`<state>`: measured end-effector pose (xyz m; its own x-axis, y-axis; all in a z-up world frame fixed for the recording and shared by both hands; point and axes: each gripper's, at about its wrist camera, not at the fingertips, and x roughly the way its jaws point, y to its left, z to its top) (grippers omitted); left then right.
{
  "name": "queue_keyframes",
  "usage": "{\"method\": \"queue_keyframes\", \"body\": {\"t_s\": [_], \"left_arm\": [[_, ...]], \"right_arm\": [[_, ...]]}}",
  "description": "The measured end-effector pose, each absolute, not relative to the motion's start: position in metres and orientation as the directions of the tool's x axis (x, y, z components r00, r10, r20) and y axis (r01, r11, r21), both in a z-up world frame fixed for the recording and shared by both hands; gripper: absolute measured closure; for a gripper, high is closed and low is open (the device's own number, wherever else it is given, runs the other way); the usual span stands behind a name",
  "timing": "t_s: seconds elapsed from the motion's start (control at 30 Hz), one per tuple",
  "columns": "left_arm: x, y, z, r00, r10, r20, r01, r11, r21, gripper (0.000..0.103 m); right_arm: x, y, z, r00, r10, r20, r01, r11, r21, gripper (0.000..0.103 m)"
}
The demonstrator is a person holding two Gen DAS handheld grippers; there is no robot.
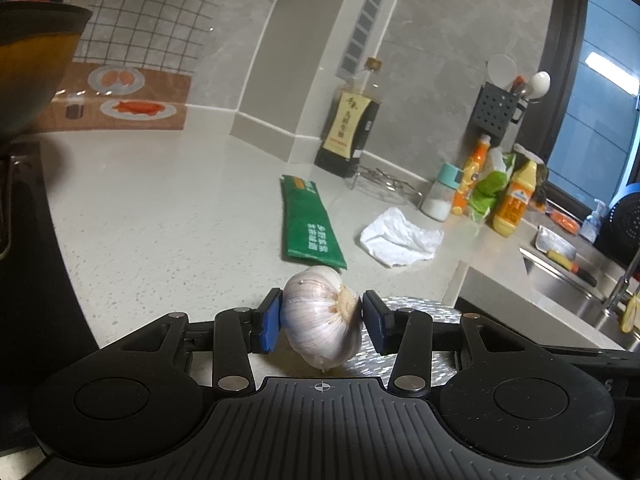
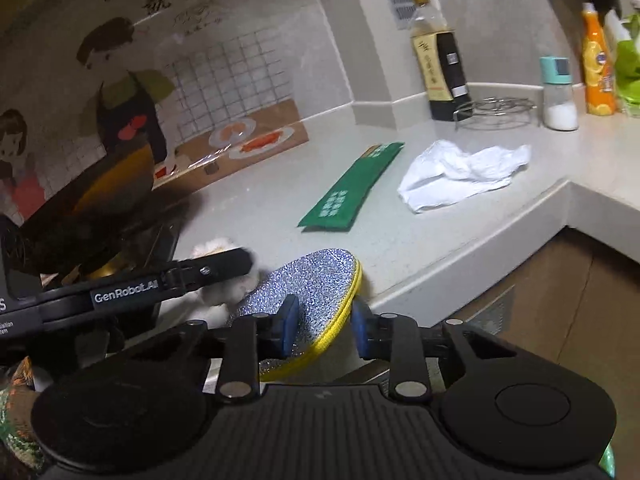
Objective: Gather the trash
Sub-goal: 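Lift the garlic and glitter sponge off the counter toward the bin with both grippers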
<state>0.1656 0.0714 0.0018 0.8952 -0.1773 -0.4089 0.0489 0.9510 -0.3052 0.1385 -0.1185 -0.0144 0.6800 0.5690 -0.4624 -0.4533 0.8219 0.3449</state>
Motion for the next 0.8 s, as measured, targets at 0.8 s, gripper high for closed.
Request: {"method": "queue_keyframes", "body": {"t_s": [0.8], "left_arm": [[0.167,0.051,-0.001,0.887,-0.140,-0.439,0.062,0.981,-0.186,0.055]], "right_arm": [[0.155,-0.139,-0.035,0.629,0.621,-0.468,-0.393,0.773,0.498,0.068]]}}
